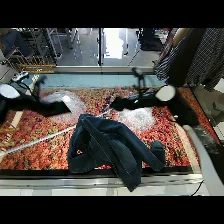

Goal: Fold the clothes and pants, and hang the long-sleeved shirts on hangers.

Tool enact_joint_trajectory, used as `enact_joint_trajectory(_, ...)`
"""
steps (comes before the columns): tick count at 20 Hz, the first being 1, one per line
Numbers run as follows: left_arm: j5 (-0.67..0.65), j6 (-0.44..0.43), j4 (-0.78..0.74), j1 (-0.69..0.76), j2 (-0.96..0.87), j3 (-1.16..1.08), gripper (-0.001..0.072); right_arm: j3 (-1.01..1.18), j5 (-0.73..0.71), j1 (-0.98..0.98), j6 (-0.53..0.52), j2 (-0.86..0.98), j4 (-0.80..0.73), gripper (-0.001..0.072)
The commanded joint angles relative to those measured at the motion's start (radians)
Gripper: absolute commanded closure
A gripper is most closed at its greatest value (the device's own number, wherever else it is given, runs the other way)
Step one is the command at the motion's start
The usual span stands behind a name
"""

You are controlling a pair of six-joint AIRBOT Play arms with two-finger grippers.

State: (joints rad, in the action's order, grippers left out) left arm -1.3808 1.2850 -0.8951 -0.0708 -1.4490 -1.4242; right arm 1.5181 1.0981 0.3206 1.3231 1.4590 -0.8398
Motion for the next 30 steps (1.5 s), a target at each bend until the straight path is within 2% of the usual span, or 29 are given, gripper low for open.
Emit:
enact_joint_trajectory(1,-0.099,-0.036,-0.018,0.011,-0.075,0.139,0.0018,0.001,0.031,0.109,-0.138,0.12,0.048,0.0067)
enact_joint_trajectory(6,-0.106,-0.037,-0.1,0.025,-0.134,0.249,0.0017,0.121,-0.004,0.243,-0.167,0.278,-0.095,0.008)
enact_joint_trajectory(7,-0.106,-0.036,-0.1,0.03,-0.146,0.261,0.0018,0.146,-0.024,0.259,-0.166,0.298,-0.118,0.011)
enact_joint_trajectory(9,-0.106,-0.037,-0.1,0.046,-0.169,0.27,0.0051,0.175,-0.063,0.267,-0.155,0.318,-0.16,0.0275)
enact_joint_trajectory(10,-0.1,-0.037,-0.099,0.057,-0.18,0.27,0.0231,0.177,-0.077,0.266,-0.134,0.322,-0.181,0.0354)
enact_joint_trajectory(11,-0.09,-0.038,-0.099,0.067,-0.188,0.27,0.0453,0.177,-0.079,0.262,-0.121,0.325,-0.197,0.0389)
enact_joint_trajectory(12,-0.078,-0.051,-0.099,0.077,-0.196,0.269,0.0686,0.177,-0.078,0.259,-0.121,0.325,-0.207,0.0592)
enact_joint_trajectory(13,-0.056,-0.083,-0.09,0.083,-0.195,0.267,0.0682,0.186,-0.089,0.256,-0.121,0.324,-0.221,0.0667)
enact_joint_trajectory(16,-0.048,-0.097,-0.003,0.055,-0.194,0.107,0.0684,0.338,-0.185,0.221,-0.096,0.323,-0.317,0.0669)
enact_joint_trajectory(19,-0.023,-0.093,0.237,-0.048,-0.195,-0.317,0.0684,0.612,-0.312,0.139,-0.044,0.298,-0.426,0.0669)
enact_joint_trajectory(20,0.015,-0.069,0.306,-0.088,-0.195,-0.475,0.0685,0.661,-0.415,0.098,-0.045,0.26,-0.433,0.0669)
enact_joint_trajectory(21,0.06,-0.03,0.356,-0.13,-0.195,-0.643,0.0685,0.66,-0.516,0.058,-0.04,0.204,-0.416,0.0669)
enact_joint_trajectory(22,0.097,-0.029,0.403,-0.167,-0.191,-0.769,0.0685,0.637,-0.577,0.016,-0.041,0.136,-0.369,0.0669)
enact_joint_trajectory(23,0.135,-0.045,0.46,-0.202,-0.164,-0.825,0.0685,0.61,-0.57,-0.018,-0.042,0.076,-0.327,0.0669)
enact_joint_trajectory(24,0.155,-0.08,0.495,-0.228,-0.117,-0.803,0.0684,0.576,-0.506,-0.043,-0.055,0.013,-0.309,0.0669)
enact_joint_trajectory(26,0.125,-0.145,0.423,-0.246,-0.004,-0.629,0.0684,0.499,-0.256,-0.072,-0.086,-0.087,-0.327,0.0669)
enact_joint_trajectory(28,0.058,-0.139,0.242,-0.223,0.092,-0.369,0.0684,0.391,0.008,-0.084,-0.027,-0.143,-0.372,0.067)
enact_joint_trajectory(30,0.053,-0.13,0.132,-0.18,0.149,-0.089,0.0685,0.208,0.152,-0.084,0.04,-0.18,-0.398,0.0669)
